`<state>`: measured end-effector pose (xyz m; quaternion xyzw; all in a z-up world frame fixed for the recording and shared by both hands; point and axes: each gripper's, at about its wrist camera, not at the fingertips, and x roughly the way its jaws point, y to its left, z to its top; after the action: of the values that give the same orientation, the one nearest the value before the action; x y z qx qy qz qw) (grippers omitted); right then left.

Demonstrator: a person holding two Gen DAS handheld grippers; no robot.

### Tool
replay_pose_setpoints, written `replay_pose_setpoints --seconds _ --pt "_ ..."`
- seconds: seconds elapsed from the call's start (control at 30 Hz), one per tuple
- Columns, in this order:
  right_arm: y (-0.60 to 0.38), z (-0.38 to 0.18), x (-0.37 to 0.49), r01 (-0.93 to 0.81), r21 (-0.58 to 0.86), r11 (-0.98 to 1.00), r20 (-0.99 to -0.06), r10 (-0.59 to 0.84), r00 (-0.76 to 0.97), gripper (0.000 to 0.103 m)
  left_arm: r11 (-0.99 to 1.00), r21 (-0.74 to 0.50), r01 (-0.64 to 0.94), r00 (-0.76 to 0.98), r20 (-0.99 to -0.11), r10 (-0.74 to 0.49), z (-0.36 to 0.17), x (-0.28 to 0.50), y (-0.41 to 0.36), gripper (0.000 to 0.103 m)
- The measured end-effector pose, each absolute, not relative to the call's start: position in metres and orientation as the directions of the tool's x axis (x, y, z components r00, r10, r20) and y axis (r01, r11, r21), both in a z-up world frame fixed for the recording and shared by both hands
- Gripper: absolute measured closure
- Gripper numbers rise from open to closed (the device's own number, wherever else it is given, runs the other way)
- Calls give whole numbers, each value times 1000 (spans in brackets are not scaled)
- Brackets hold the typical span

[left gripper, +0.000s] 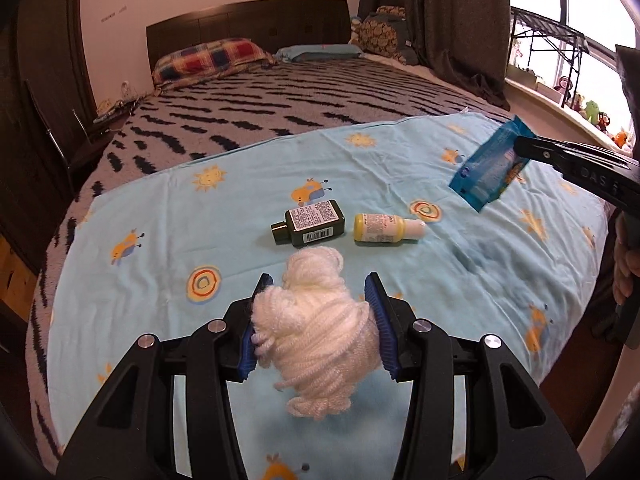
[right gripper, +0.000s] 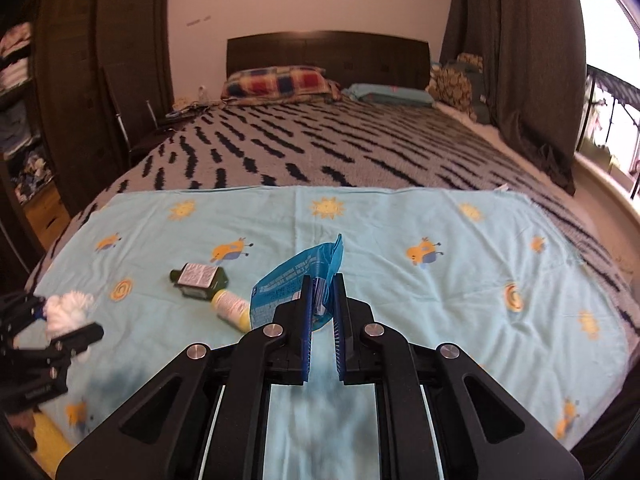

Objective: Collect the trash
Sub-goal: 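Lower the yarn ball and wipes packet into the bin and open both tools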

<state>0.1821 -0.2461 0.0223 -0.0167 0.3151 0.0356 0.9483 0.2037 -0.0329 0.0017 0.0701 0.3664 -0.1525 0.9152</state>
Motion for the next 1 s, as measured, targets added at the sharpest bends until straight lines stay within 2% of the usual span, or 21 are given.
replay_pose_setpoints --seconds 0.2,0.37,0.7,1.0 --pt "-238 20 102 -156 -10 988 -583 121 803 92 932 -5 362 707 -651 -277 5 146 -19 58" --pt "-226 -8 46 -212 -17 977 -606 159 779 92 915 -2 404 698 -646 -310 -8 92 -13 58" --pt "-228 -94 -18 -170 91 981 -732 182 656 92 879 -117 462 550 -740 -387 -74 24 -5 58" --pt "-217 -162 -31 -150 119 982 -836 180 518 92 847 -199 493 353 -844 -404 -157 17 -24 58"
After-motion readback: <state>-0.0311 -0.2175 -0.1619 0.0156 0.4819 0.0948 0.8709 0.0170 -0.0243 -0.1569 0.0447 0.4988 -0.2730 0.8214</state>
